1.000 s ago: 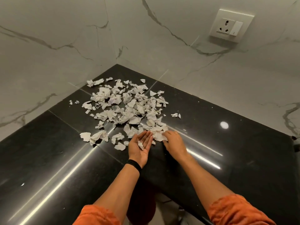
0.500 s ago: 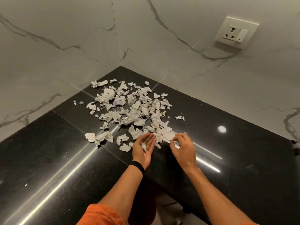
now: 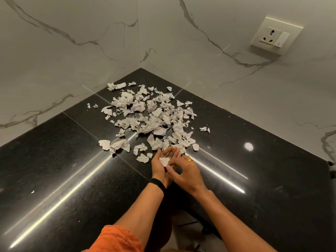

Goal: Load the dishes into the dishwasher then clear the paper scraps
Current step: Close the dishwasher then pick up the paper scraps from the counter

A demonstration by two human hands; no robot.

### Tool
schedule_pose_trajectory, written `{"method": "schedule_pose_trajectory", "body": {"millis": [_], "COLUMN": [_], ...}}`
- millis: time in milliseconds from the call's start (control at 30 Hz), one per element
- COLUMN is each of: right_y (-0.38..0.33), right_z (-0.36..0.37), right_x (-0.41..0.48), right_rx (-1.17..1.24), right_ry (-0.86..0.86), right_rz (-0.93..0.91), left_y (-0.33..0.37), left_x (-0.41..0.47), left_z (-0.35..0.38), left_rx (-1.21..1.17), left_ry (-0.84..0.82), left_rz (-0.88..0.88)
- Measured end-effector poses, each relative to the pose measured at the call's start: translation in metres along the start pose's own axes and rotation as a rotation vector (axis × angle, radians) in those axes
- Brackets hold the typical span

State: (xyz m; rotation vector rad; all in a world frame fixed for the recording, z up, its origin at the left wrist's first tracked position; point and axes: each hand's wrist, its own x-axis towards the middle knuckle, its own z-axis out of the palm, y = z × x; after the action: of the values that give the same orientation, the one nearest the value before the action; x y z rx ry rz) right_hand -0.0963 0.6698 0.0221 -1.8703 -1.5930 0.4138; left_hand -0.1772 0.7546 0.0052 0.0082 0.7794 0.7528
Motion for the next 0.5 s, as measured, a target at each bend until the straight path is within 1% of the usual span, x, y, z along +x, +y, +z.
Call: {"method": "schedule_pose_trajectory", "body": {"millis": [33,133,167,233,300,400,500], "right_y": [0.003,0.015,0.02,0.027,0.032,0.036,0.036], "right_z": [0.0,-0.002,-0.004,-0.006,-0.003,0.008,0.014], "right_x": [0.001,0.007,0.01,0.015,0.019,0.023,0.026], "right_rx": [0.044,0.145,0.155,0.127,0.049,-0.057,-0.127], "right_ry": [0.009,0.19,0.224,0.193,0.123,0.058,0.063], "right_rz": [0.025,0.192,0.254,0.34,0.364,0.32,0.274], "left_y": [0.003,0.012,0.014,0.018,0.02,0.023,0.027], "left_x": [0.0,0.0,-0.002,-0.006,-0.008,-0.01,-0.012], "left_z": [-0.003,-0.015,-0.018,-0.021,-0.025,-0.032,-0.038], "left_rx": [-0.025,-0.048,-0.051,-0.064,-0.066,-0.045,-0.029], "left_ry": [0.006,0.005,0.002,0.001,0.006,0.028,0.046], "left_rz": [0.007,0.02,0.023,0.035,0.044,0.053,0.066]}}
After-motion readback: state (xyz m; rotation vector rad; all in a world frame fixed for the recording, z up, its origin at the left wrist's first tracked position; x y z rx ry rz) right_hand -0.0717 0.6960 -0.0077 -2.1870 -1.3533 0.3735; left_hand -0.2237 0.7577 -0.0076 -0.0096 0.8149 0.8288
